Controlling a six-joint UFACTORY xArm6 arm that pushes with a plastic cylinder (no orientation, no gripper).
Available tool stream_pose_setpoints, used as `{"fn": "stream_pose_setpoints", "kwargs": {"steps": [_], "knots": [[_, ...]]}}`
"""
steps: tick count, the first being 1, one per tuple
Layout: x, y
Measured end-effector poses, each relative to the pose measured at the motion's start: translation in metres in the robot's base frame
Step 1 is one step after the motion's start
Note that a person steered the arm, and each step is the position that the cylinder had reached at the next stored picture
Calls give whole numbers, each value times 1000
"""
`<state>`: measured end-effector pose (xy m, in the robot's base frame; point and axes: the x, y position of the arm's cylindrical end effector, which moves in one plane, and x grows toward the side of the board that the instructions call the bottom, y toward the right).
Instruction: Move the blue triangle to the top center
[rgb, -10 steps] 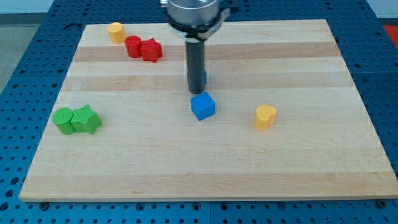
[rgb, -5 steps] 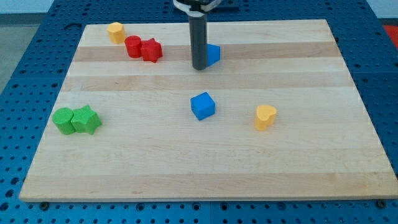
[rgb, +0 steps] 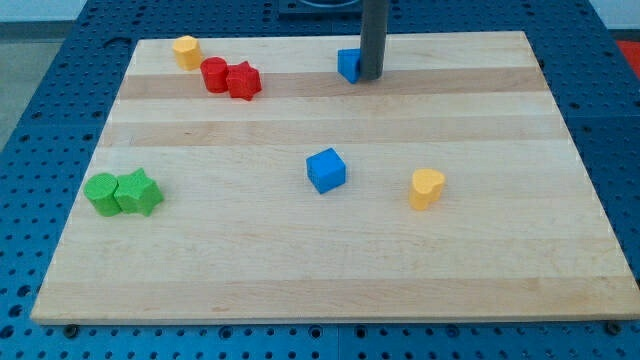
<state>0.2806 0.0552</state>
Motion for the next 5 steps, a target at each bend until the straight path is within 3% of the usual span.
{"fn": "stream_pose_setpoints", "kwargs": {"steps": [3, 5], "knots": [[-17, -48], [-21, -47]]}}
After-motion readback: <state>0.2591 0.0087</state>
